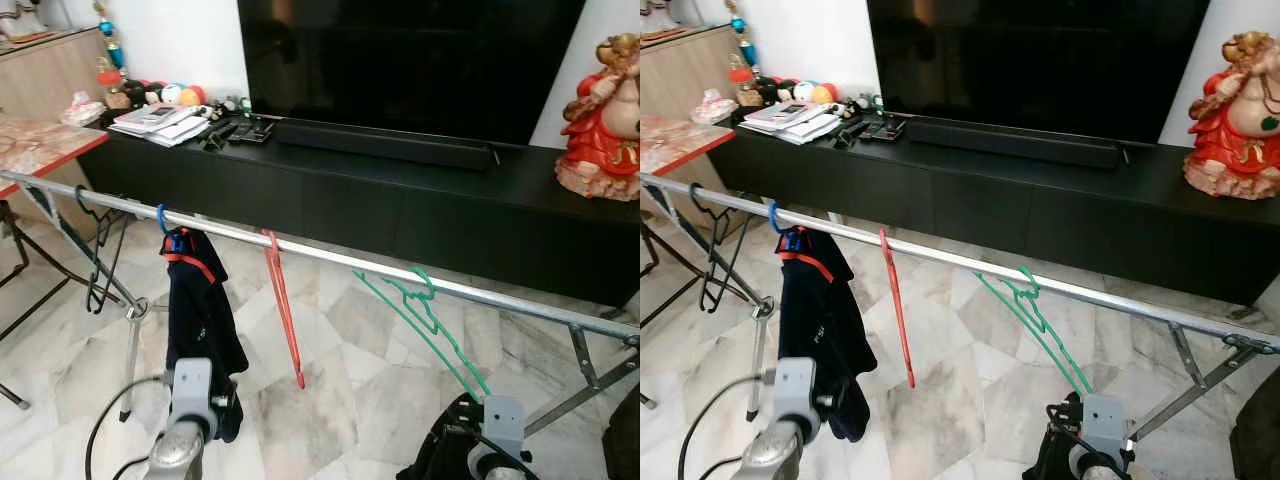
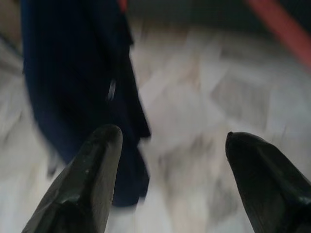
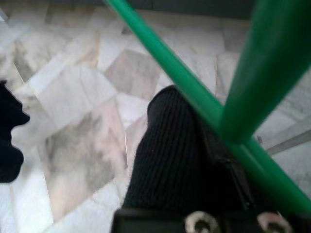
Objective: Hang hanger
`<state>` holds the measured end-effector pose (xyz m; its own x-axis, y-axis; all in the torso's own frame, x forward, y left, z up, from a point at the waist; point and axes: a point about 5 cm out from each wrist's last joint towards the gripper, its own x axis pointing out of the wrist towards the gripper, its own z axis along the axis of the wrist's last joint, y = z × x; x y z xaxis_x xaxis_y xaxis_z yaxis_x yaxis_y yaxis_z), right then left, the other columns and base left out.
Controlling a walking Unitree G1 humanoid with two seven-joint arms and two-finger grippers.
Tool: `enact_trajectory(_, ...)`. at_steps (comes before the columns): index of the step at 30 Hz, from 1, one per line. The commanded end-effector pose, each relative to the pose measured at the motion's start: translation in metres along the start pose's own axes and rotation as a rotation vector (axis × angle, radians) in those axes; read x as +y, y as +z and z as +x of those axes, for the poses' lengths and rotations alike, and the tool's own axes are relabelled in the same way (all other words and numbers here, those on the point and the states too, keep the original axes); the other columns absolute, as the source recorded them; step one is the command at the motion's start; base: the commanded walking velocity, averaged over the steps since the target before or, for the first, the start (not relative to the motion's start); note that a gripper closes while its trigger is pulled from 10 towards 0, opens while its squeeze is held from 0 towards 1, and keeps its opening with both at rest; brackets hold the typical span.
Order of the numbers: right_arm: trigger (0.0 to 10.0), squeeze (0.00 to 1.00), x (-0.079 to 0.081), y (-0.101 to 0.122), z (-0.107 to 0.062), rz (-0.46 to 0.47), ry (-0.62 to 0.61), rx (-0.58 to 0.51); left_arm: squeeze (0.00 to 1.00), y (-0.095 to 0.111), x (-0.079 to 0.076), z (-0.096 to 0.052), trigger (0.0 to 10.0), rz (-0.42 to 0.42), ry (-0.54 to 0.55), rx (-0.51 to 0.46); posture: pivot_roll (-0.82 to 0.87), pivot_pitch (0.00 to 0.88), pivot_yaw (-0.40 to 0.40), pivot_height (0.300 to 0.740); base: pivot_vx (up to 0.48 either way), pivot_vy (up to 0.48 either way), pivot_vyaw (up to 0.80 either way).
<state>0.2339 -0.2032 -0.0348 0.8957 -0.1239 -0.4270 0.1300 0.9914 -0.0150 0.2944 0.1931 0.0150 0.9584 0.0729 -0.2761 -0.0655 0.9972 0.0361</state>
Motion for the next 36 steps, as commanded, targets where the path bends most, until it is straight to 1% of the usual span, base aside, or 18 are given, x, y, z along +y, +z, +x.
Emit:
enact_trajectory(1, 10.0, 0.00, 0.003, -0.003, 0.001, 0.005, 0.012, 0.031, 0.00, 0.007, -0.004, 0.000, 10.0, 0.000, -0.022, -0.058, -0.02, 0.033, 0.023, 0.740, 0.000, 0.000, 0.00)
enact_trajectory(2, 10.0, 0.00, 0.004, -0.004, 0.000, 0.007, 0.015, 0.043, 0.00, 0.010, -0.006, -0.001, 10.0, -0.006, -0.027, -0.081, -0.02, 0.033, 0.023, 0.740, 0.000, 0.000, 0.00)
enact_trajectory(3, 10.0, 0.00, 0.007, -0.007, 0.000, -0.015, 0.033, 0.064, 0.00, 0.017, -0.007, -0.004, 10.0, -0.012, -0.042, -0.136, -0.02, 0.028, 0.025, 0.740, 0.000, 0.000, 0.00)
enact_trajectory(5, 10.0, 0.00, 0.008, -0.007, 0.000, -0.020, 0.037, 0.070, 0.00, 0.020, -0.007, -0.007, 10.0, -0.011, -0.049, -0.165, -0.01, 0.022, 0.025, 0.740, 0.000, 0.000, 0.00)
enact_trajectory(7, 10.0, 0.00, 0.009, -0.007, 0.001, -0.010, 0.040, 0.072, 0.00, 0.023, -0.004, -0.015, 10.0, -0.016, -0.049, -0.197, -0.01, 0.016, 0.024, 0.740, 0.000, 0.000, 0.00)
enact_trajectory(9, 10.0, 0.00, 0.009, -0.008, 0.000, 0.024, 0.032, 0.076, 0.00, 0.025, -0.007, -0.024, 10.0, -0.012, -0.069, -0.228, 0.00, 0.008, 0.024, 0.740, 0.000, 0.000, 0.00)
enact_trajectory(10, 10.0, 0.00, 0.009, -0.008, 0.000, 0.024, 0.032, 0.076, 0.00, 0.025, -0.007, -0.024, 10.0, -0.012, -0.069, -0.228, 0.00, 0.008, 0.024, 0.740, 0.000, 0.000, 0.00)
enact_trajectory(12, 10.0, 0.00, 0.008, -0.008, 0.000, 0.027, 0.018, 0.065, 0.00, 0.027, -0.014, -0.030, 10.0, -0.006, -0.099, -0.242, 0.00, 0.000, 0.027, 0.740, 0.000, 0.000, 0.00)
enact_trajectory(13, 10.0, 0.00, 0.008, -0.008, 0.000, 0.027, 0.018, 0.065, 0.00, 0.027, -0.014, -0.030, 10.0, -0.006, -0.099, -0.242, 0.00, 0.000, 0.027, 0.740, 0.000, 0.000, 0.00)
enact_trajectory(15, 10.0, 0.00, 0.005, -0.007, 0.001, 0.028, 0.007, 0.065, 0.00, 0.032, -0.022, -0.033, 10.0, 0.004, -0.134, -0.258, -0.01, 0.000, 0.031, 0.740, 0.000, 0.000, 0.00)
enact_trajectory(18, 10.0, 0.00, 0.004, -0.006, 0.001, 0.030, -0.002, 0.059, 0.00, 0.037, -0.032, -0.031, 10.0, -0.004, -0.165, -0.269, -0.01, 0.000, 0.035, 0.740, 0.000, 0.000, 0.00)
enact_trajectory(22, 10.0, 0.00, 0.005, -0.008, 0.000, 0.036, 0.003, 0.066, 0.00, 0.043, -0.037, -0.030, 10.0, -0.010, -0.179, -0.266, -0.02, 0.000, 0.045, 0.740, 0.000, 0.000, 0.00)
enact_trajectory(24, 10.0, 0.00, 0.006, -0.009, 0.000, 0.041, 0.004, 0.074, 0.00, 0.051, -0.041, -0.029, 10.0, 0.001, -0.203, -0.284, -0.02, 0.000, 0.043, 0.740, 0.000, 0.000, 0.00)
enact_trajectory(26, 10.0, 0.00, 0.006, -0.011, -0.001, 0.042, 0.003, 0.083, 0.00, 0.054, -0.041, -0.029, 10.0, 0.012, -0.207, -0.291, -0.02, 0.000, 0.043, 0.740, 0.000, 0.000, 0.00)
enact_trajectory(29, 10.0, 0.00, 0.005, -0.011, -0.001, 0.043, 0.000, 0.091, 0.00, 0.059, -0.039, -0.028, 10.0, 0.006, -0.197, -0.301, -0.01, 0.012, 0.038, 0.740, 0.000, 0.000, 0.00)
enact_trajectory(36, 10.0, 0.00, 0.003, -0.009, 0.001, 0.045, -0.003, 0.089, 0.00, 0.065, -0.040, -0.026, 10.0, -0.003, -0.190, -0.308, -0.01, 0.026, 0.030, 0.740, 0.251, 0.000, 0.00)
